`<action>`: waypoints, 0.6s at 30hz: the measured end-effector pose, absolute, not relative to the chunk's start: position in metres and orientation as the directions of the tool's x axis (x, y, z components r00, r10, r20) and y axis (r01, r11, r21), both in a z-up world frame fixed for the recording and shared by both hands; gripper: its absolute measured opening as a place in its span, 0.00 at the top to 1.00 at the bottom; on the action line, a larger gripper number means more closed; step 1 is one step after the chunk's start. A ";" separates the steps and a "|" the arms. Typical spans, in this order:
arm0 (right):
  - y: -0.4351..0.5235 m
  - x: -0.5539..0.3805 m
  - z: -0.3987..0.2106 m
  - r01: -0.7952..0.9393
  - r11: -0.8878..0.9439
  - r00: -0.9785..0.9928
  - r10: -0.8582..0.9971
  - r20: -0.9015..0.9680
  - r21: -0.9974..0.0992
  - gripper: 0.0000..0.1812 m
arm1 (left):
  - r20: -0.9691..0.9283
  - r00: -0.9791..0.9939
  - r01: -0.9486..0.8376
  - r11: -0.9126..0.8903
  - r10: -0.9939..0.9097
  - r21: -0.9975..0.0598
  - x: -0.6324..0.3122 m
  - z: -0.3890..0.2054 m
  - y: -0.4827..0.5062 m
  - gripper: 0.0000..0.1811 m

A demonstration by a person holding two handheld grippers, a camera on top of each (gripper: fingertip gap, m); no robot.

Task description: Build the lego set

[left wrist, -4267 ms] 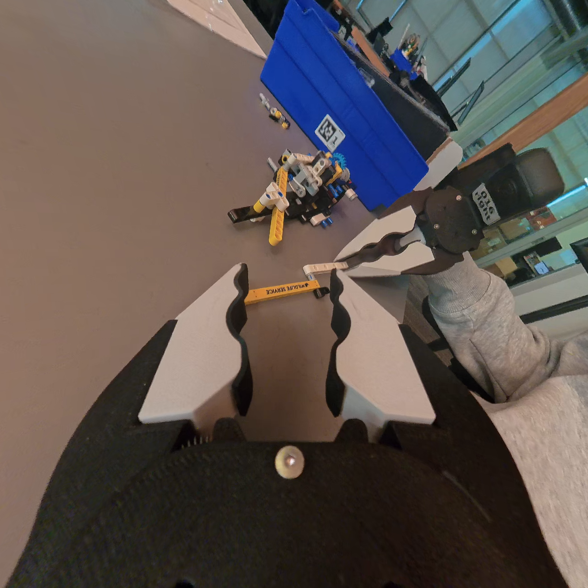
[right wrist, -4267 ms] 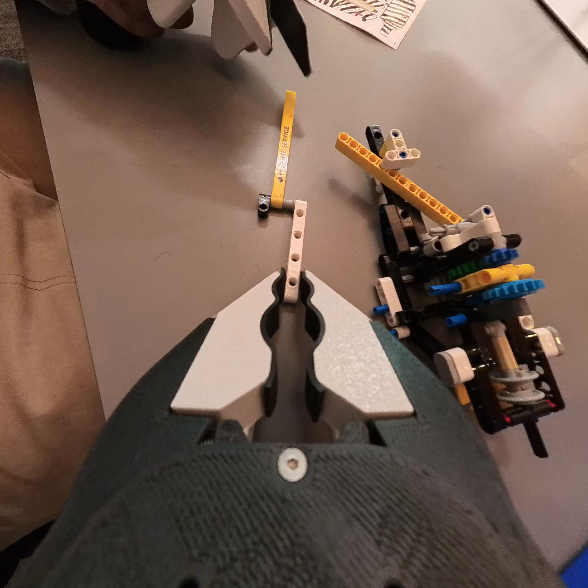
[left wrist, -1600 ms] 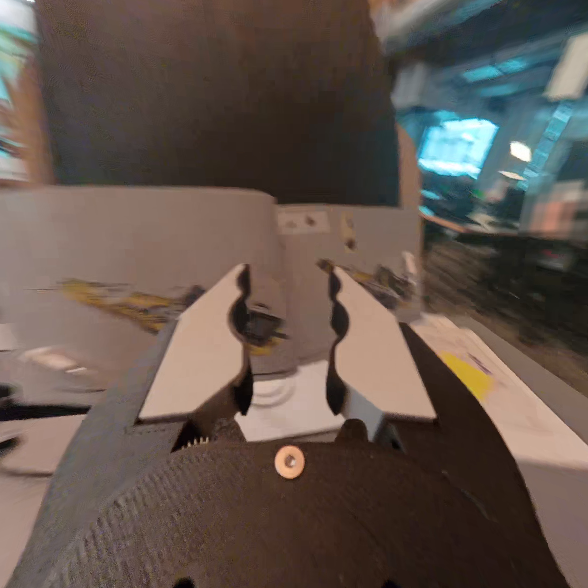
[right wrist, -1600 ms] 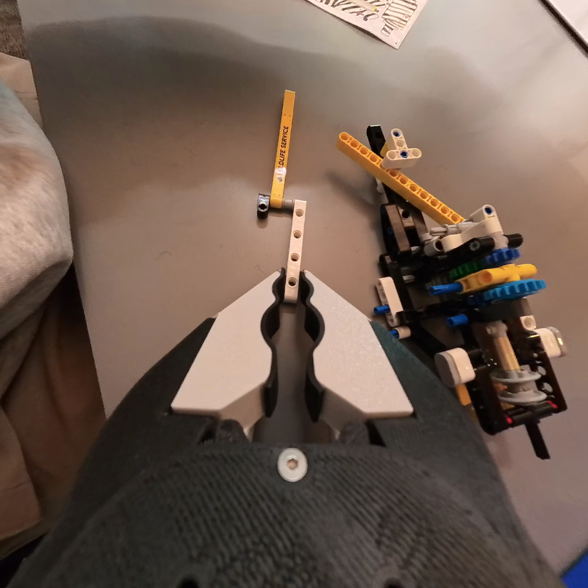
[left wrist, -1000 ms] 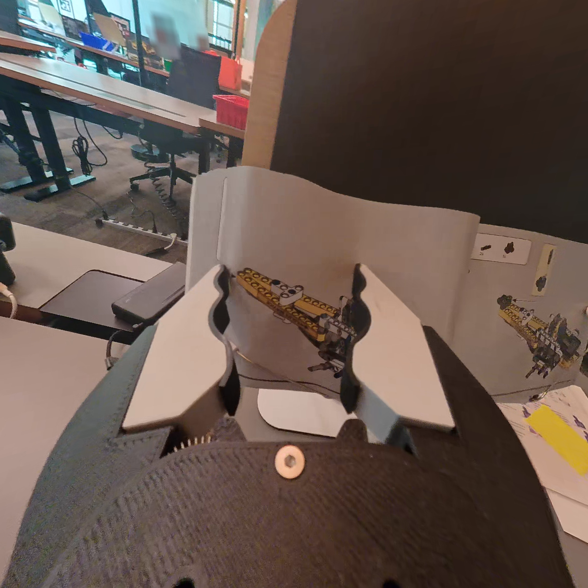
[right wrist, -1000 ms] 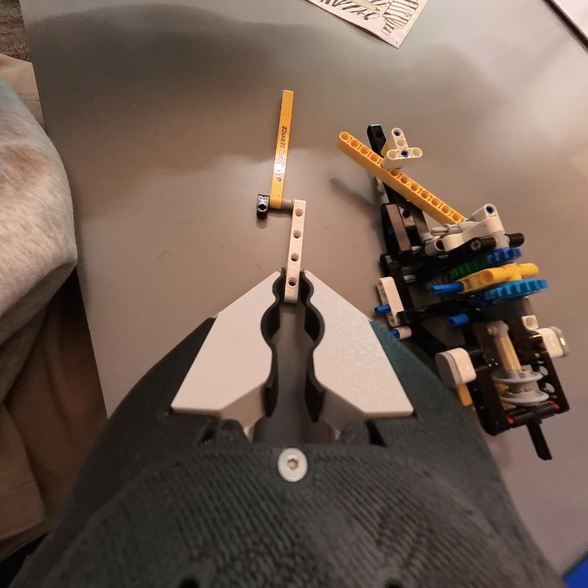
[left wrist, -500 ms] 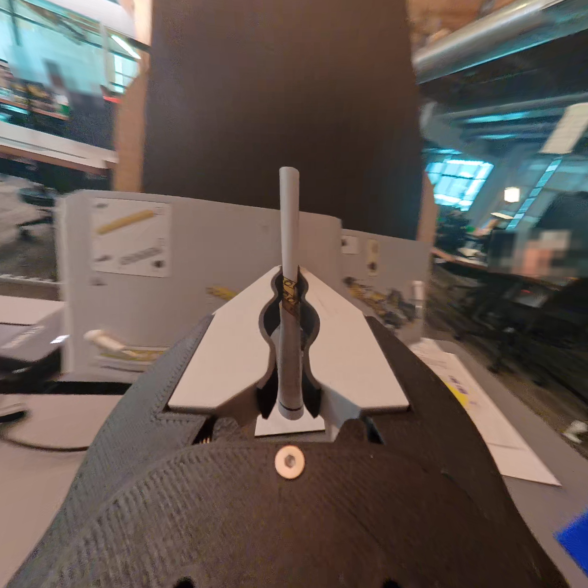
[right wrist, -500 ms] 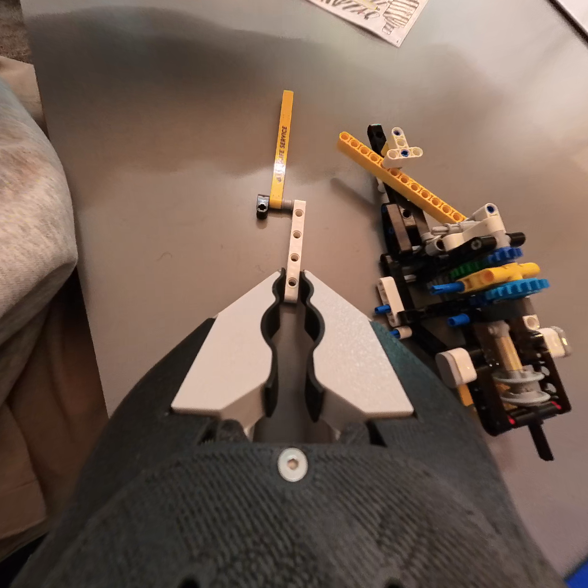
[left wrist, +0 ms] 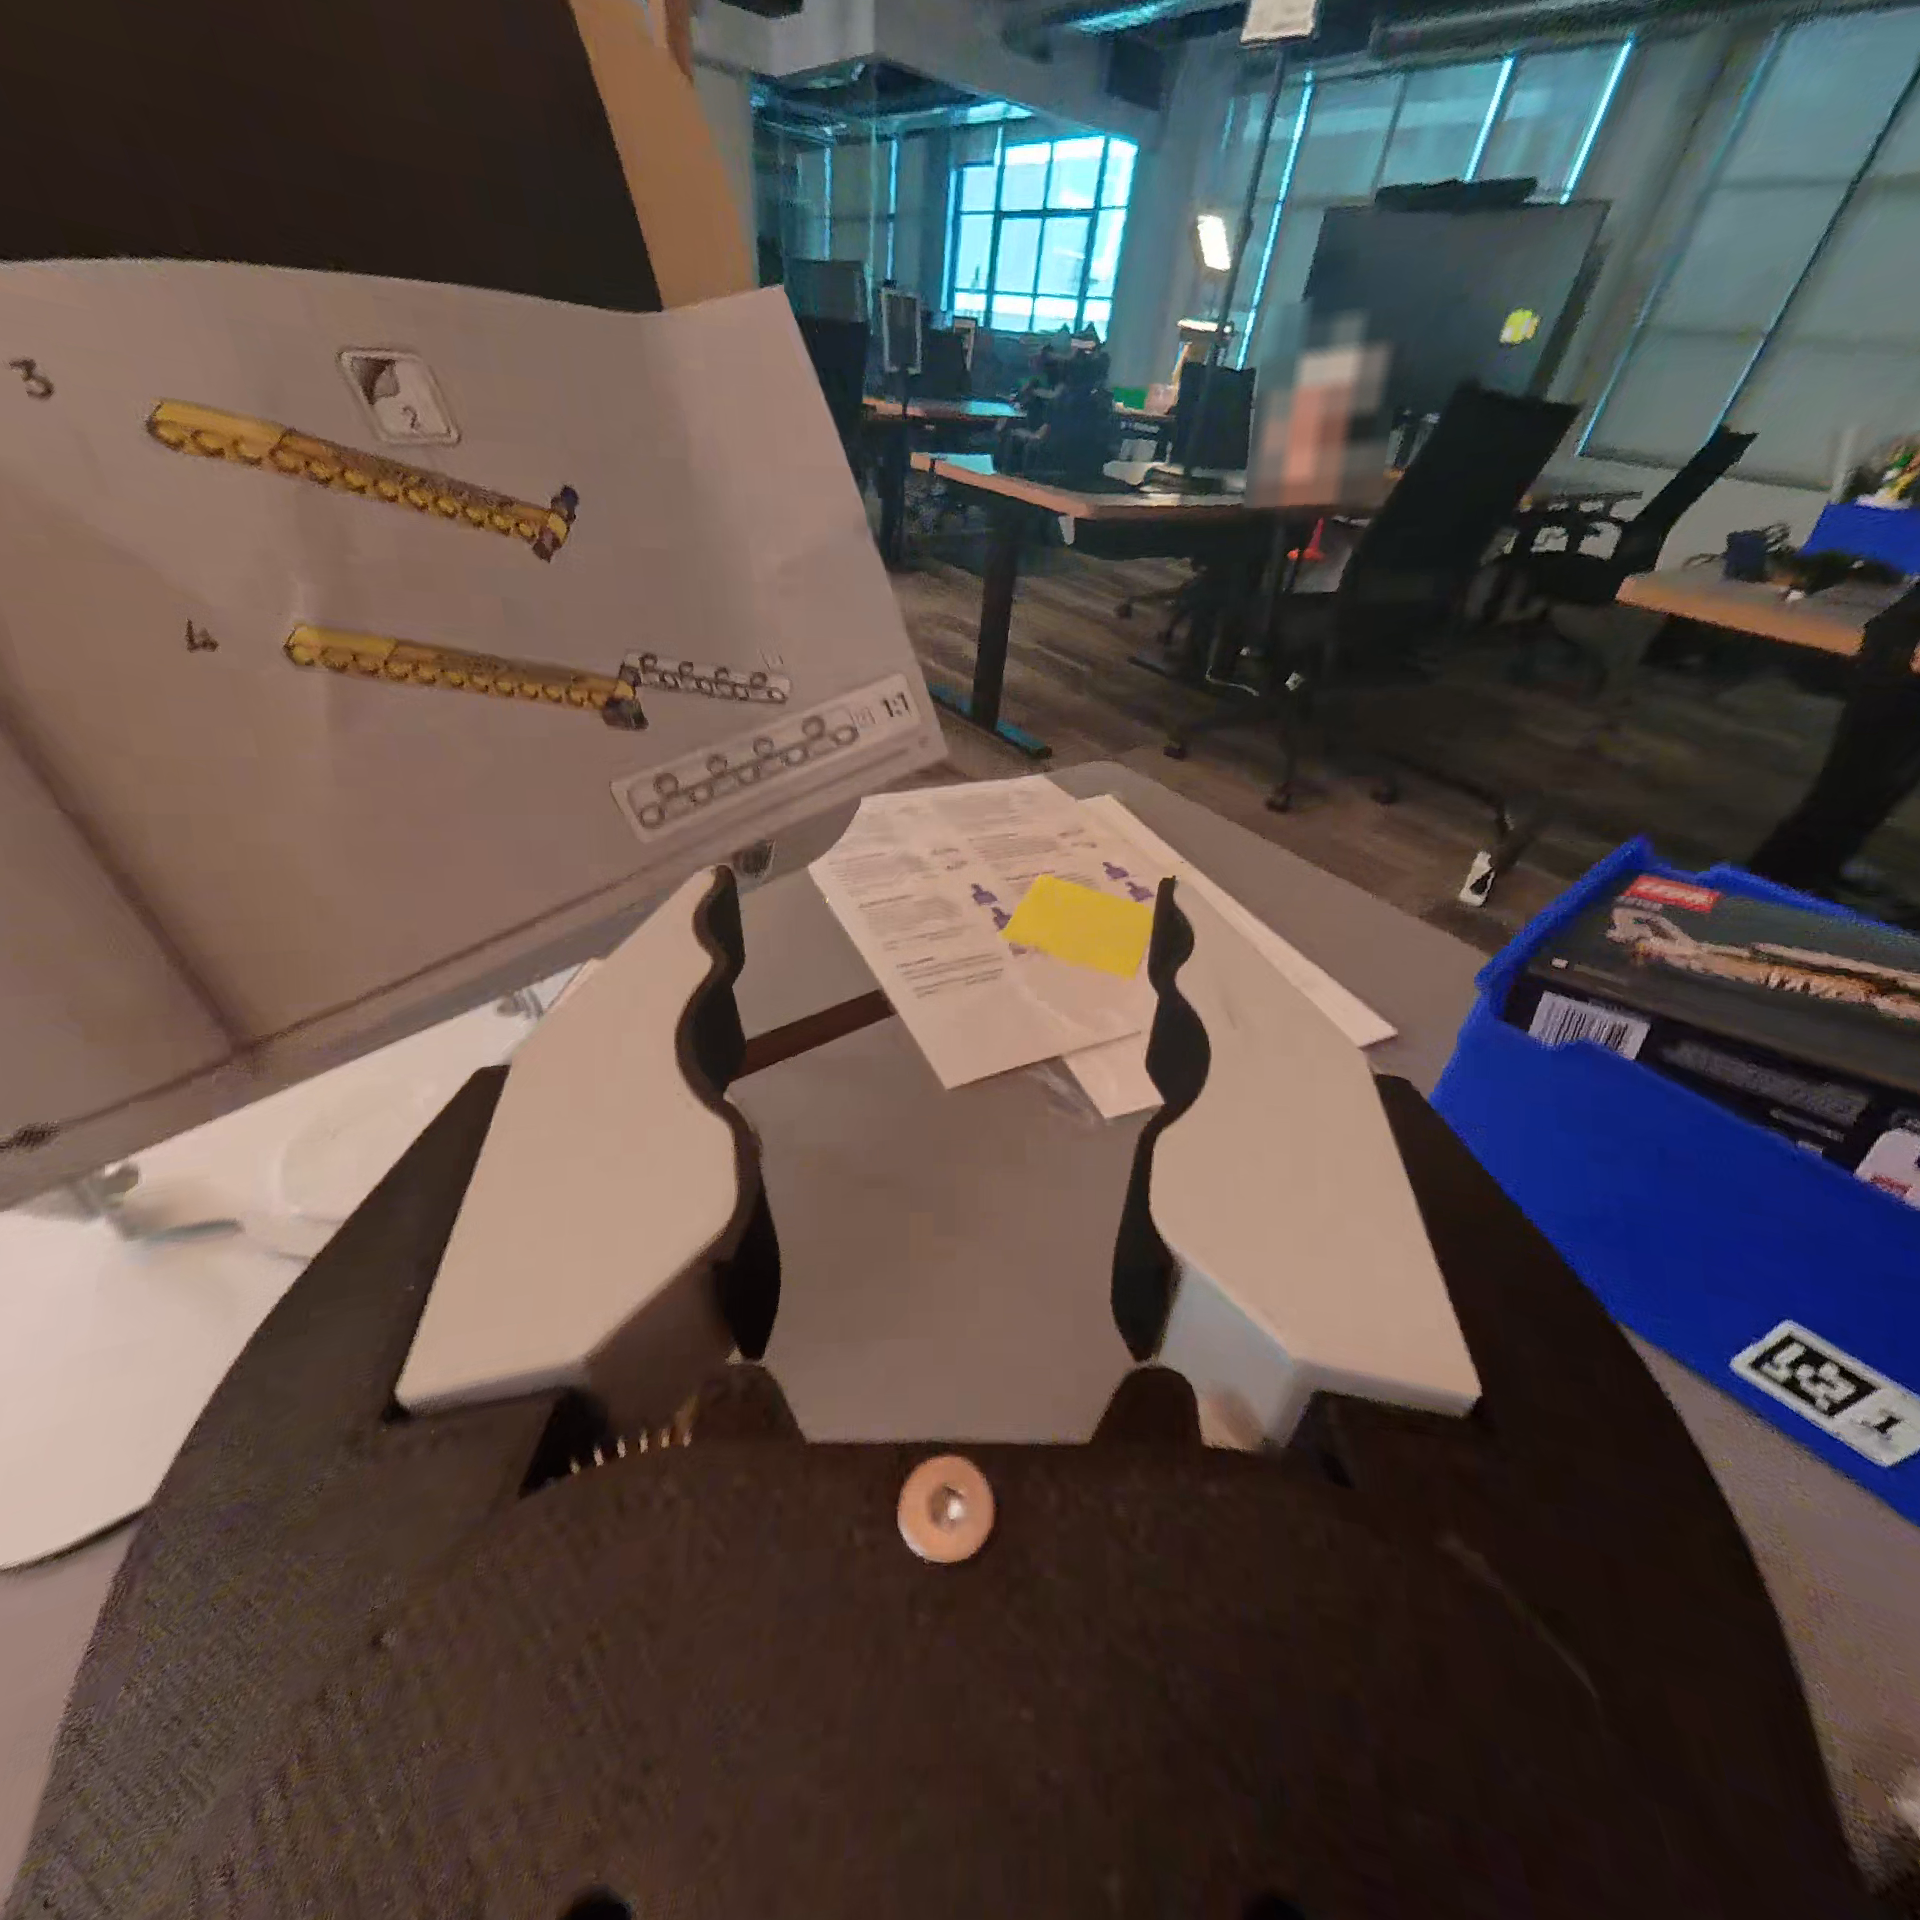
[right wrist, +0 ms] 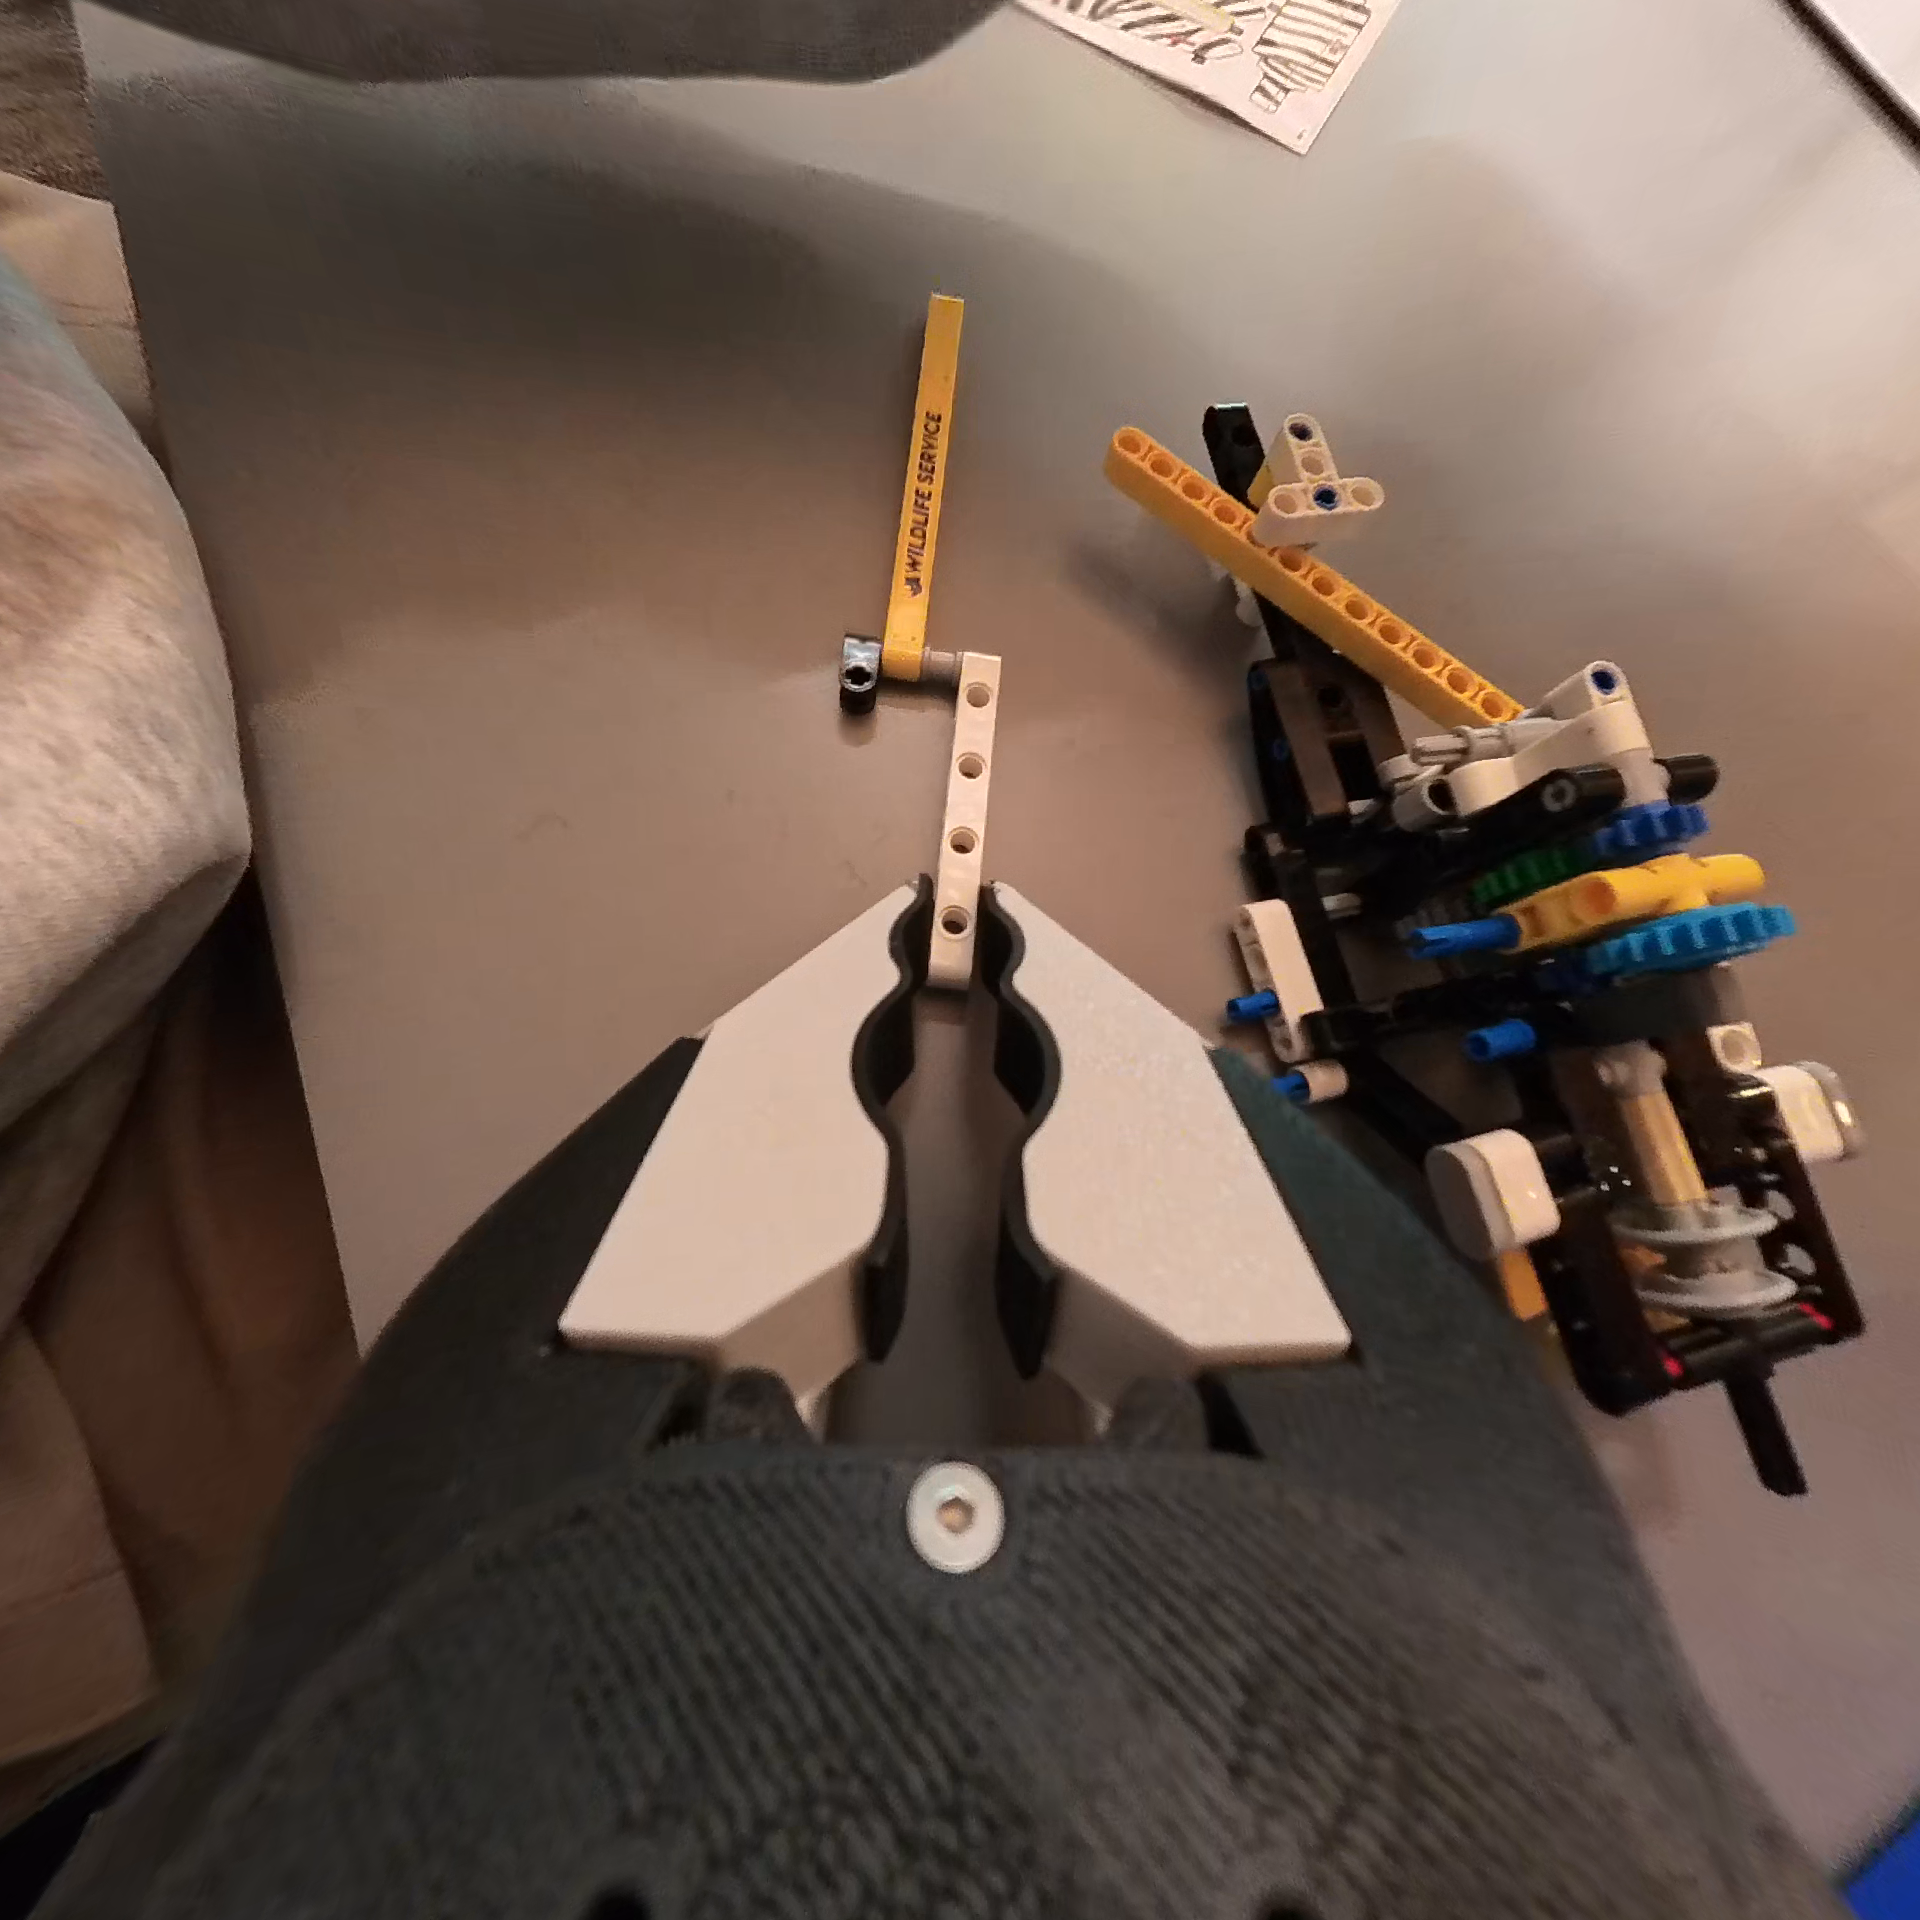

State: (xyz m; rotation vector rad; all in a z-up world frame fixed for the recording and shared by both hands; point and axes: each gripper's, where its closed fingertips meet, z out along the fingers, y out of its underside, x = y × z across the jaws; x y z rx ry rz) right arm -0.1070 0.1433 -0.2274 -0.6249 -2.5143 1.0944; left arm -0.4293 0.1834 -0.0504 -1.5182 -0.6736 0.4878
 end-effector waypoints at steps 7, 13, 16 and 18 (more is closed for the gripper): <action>0.144 -0.107 -0.227 0.262 0.609 -0.850 0.512 0.120 -0.749 0.96 | 0.118 0.747 0.164 -0.010 0.654 -0.986 -0.395 -0.062 0.145 0.57; 0.144 -0.107 -0.227 0.259 0.610 -0.850 0.512 0.124 -0.749 0.96 | 0.087 0.769 0.199 -0.108 0.633 -0.974 -0.331 -0.093 0.104 0.58; 0.144 -0.108 -0.228 0.257 0.611 -0.850 0.512 0.126 -0.748 0.96 | 0.117 0.763 0.240 -0.111 0.636 -0.964 -0.302 -0.109 0.080 0.58; 0.144 -0.108 -0.228 0.255 0.613 -0.849 0.512 0.130 -0.748 0.96 | 0.135 0.756 0.265 -0.111 0.641 -0.958 -0.285 -0.119 0.066 0.58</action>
